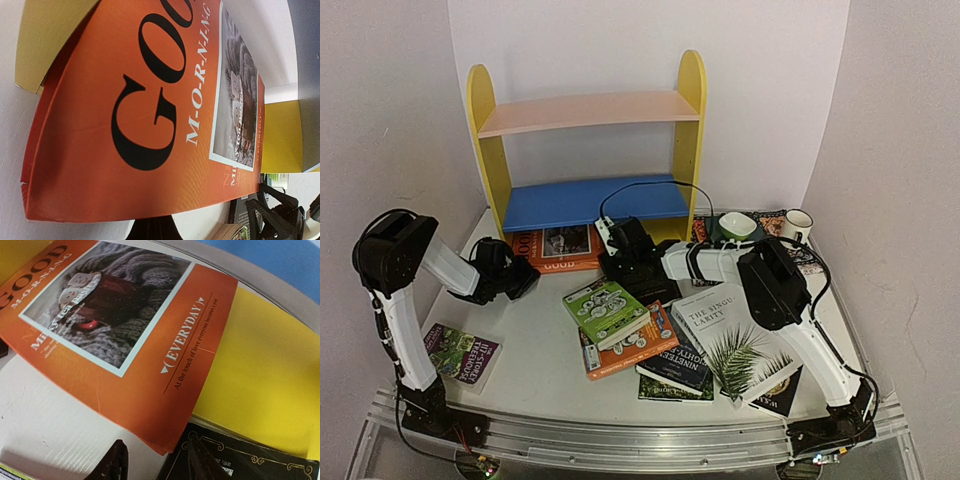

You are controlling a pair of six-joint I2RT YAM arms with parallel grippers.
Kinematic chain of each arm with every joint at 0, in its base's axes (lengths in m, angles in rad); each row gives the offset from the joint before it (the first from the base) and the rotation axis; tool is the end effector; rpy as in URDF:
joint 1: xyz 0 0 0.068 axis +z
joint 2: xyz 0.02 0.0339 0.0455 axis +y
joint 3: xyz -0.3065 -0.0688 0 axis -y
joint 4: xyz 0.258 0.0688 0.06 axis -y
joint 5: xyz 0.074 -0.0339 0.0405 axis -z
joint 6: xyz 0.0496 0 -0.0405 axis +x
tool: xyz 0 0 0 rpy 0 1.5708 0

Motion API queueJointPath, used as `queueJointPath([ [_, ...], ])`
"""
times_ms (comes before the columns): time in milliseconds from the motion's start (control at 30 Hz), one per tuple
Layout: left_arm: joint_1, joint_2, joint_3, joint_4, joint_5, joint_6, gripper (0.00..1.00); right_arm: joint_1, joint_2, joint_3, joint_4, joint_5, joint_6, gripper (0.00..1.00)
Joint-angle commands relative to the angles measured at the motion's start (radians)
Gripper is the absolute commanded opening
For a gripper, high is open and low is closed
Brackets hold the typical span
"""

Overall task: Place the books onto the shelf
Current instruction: Adjust the book on the shelf.

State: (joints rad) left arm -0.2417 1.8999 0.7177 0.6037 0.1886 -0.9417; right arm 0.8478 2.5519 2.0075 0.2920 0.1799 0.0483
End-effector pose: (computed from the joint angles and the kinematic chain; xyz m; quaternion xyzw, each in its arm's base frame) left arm 0.3620 -0.0988 0.1204 -0.2581 0.8378 -0.3331 0.3472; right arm 0.4337 0.4781 0.1710 -0.2557 0.7466 0.2003 0.5806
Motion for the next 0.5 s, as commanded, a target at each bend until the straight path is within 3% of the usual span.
queueJointPath([
  [0, 0.024, 0.017, 0.071, 0.073, -0.008, -0.001, 0.0, 0.006, 0.002, -0.005, 0.03, -0.024, -0.04, 0.47],
  [67, 0.024, 0.022, 0.074, 0.077, -0.009, -0.003, 0.0, 0.006, 0.008, -0.003, 0.03, -0.002, -0.04, 0.46],
  [167, 0.024, 0.019, 0.07, 0.08, -0.015, 0.001, 0.0, 0.005, 0.022, 0.02, 0.025, 0.047, -0.04, 0.35],
  [467, 0.024, 0.013, 0.062, 0.093, -0.006, -0.016, 0.0, 0.006, 0.054, 0.082, -0.004, 0.091, -0.1, 0.33],
])
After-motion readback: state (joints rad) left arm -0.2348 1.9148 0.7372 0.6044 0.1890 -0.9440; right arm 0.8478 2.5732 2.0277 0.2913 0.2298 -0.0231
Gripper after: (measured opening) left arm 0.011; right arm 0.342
